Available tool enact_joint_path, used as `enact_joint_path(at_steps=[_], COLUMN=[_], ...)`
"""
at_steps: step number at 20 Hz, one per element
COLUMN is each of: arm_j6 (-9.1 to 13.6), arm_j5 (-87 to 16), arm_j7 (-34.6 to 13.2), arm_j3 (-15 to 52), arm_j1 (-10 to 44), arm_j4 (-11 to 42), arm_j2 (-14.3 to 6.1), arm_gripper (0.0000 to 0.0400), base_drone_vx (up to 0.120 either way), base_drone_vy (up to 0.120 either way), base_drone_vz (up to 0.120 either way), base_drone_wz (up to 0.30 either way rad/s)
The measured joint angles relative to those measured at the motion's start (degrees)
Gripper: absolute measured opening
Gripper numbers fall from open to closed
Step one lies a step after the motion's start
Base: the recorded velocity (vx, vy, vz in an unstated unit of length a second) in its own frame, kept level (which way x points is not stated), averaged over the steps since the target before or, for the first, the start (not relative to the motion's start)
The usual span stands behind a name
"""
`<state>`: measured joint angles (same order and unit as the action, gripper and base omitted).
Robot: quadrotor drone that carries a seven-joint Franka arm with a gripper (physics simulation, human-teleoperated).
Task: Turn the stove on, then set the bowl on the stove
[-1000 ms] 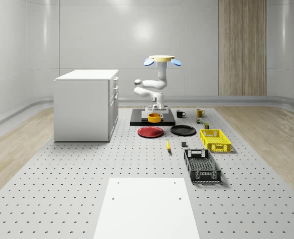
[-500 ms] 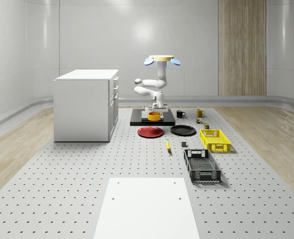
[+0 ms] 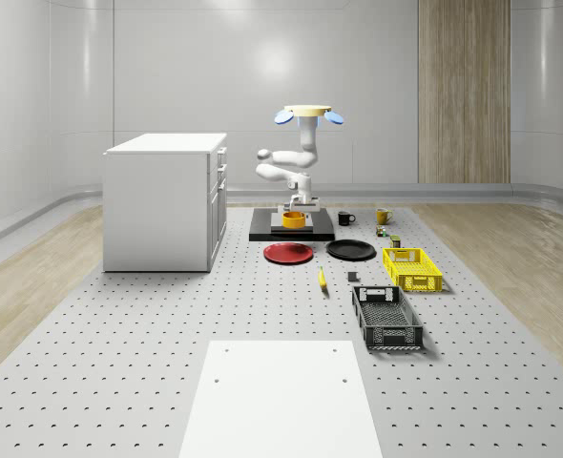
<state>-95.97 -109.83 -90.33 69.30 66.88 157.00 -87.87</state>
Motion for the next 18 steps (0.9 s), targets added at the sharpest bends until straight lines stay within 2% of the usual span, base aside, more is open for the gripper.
enact_joint_path(at_steps=[18], arm_j6=[-0.07], arm_j5=[0.03], arm_j7=[-0.02], arm_j3=[0.01], arm_j1=[0.03], arm_j4=[0.0], arm_j2=[-0.08], arm_gripper=[0.01], base_drone_vx=[-0.12], base_drone_vy=[0.0], base_drone_vz=[0.0], base_drone_wz=[0.0])
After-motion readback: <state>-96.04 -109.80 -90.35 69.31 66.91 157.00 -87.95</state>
